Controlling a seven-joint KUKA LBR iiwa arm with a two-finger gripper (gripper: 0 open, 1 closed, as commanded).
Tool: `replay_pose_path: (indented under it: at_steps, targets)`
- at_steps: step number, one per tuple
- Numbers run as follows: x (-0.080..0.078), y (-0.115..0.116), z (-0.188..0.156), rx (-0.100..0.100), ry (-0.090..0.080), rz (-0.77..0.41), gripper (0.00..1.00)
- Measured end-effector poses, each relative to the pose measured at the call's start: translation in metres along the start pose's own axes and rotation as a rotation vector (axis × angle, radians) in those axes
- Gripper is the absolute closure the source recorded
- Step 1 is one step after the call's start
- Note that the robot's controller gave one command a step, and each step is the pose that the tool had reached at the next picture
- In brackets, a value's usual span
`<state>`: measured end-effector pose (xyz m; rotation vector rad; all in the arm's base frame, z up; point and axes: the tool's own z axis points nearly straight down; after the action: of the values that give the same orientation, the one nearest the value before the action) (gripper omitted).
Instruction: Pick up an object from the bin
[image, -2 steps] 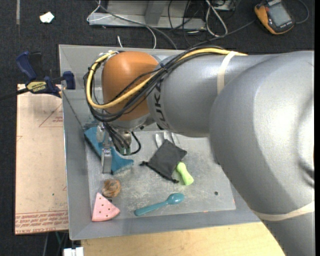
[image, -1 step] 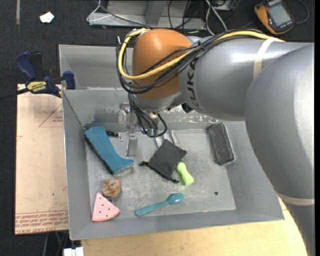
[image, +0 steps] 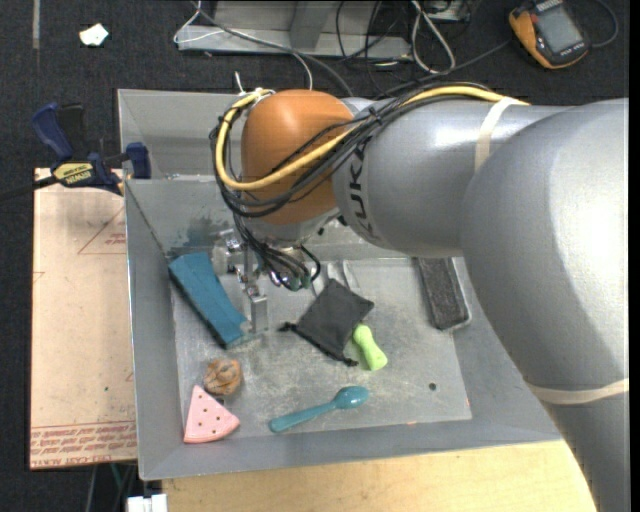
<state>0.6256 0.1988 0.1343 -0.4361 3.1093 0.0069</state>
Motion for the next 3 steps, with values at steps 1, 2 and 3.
replay_pose_path:
  at_steps: [1, 2, 3]
  targets:
    - [0.029, -0.056, 0.045, 0.004, -0.011, -0.017, 0.00]
    - [0.043, -0.064, 0.048, 0.002, -0.006, 0.028, 0.00]
    - [0.067, -0.110, 0.023, 0.001, -0.005, -0.009, 0.00]
